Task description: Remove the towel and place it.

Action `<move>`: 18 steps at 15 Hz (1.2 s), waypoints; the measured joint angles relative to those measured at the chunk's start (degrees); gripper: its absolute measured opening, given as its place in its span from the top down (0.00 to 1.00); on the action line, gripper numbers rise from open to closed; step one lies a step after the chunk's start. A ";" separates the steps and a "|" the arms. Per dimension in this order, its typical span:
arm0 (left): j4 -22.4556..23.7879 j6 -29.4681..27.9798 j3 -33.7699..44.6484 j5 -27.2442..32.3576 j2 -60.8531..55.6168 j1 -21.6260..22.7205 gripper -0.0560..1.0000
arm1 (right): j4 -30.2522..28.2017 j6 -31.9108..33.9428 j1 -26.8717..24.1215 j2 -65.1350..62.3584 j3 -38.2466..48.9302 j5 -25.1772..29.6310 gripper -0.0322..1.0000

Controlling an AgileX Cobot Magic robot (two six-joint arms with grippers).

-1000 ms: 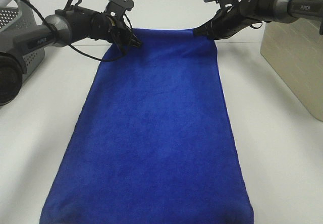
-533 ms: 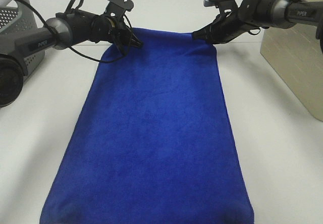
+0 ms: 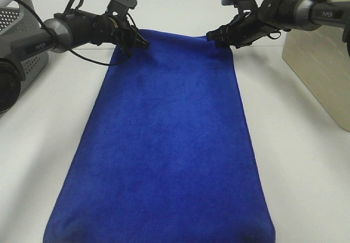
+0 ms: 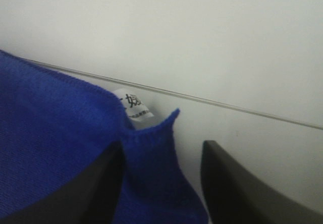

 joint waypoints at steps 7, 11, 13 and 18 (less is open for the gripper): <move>-0.06 -1.38 0.00 -0.17 -0.06 0.29 0.23 | -3.15 0.00 0.00 -0.92 0.00 7.56 0.32; 0.06 -1.43 0.00 12.55 -4.13 0.46 0.23 | -3.32 0.46 0.00 -7.33 0.00 16.27 0.30; -0.06 -1.43 0.00 23.78 -8.19 0.46 0.23 | -3.38 2.69 0.00 -11.00 0.00 23.32 0.23; -4.13 -1.43 0.00 57.01 -20.45 0.46 0.23 | -3.38 7.68 0.00 -22.52 0.00 43.43 0.19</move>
